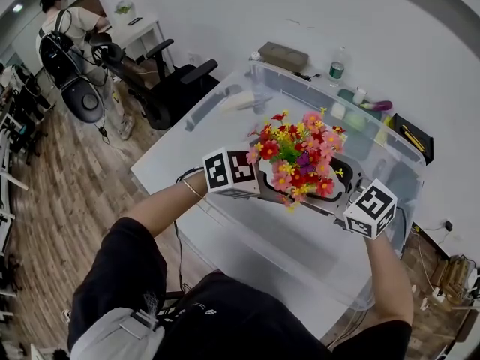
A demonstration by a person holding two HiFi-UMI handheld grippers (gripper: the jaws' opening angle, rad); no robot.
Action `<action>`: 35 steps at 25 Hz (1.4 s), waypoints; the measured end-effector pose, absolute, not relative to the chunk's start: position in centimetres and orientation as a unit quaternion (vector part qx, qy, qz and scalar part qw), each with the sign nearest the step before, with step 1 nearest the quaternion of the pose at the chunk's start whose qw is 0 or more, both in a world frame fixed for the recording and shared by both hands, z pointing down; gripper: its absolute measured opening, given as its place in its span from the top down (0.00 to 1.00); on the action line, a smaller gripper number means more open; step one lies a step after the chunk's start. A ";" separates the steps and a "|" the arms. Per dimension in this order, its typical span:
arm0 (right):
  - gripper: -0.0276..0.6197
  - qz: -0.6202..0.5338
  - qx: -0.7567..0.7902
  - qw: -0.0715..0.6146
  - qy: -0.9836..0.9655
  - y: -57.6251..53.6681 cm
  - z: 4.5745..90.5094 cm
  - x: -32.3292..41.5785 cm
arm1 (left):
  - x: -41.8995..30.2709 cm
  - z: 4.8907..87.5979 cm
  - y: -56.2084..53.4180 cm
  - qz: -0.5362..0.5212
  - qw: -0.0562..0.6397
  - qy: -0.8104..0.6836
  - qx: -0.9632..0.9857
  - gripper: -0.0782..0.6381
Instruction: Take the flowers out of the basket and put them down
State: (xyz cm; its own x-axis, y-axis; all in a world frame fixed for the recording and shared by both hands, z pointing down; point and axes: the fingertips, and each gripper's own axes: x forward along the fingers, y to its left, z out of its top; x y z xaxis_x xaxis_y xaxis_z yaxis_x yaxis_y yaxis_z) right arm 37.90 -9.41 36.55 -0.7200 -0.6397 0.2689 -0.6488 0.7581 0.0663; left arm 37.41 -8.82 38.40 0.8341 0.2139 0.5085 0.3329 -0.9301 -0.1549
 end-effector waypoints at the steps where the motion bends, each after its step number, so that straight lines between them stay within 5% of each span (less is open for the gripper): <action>1: 0.25 0.015 0.348 0.138 -0.927 -9.4 36.5 37.9 | 37.3 38.4 -8.8 -0.250 0.118 -0.144 -0.950 0.23; 35: 0.25 -0.013 0.341 0.094 -0.935 -8.0 33.3 37.8 | 37.1 35.2 -7.6 -0.205 0.116 -0.141 -0.962 0.23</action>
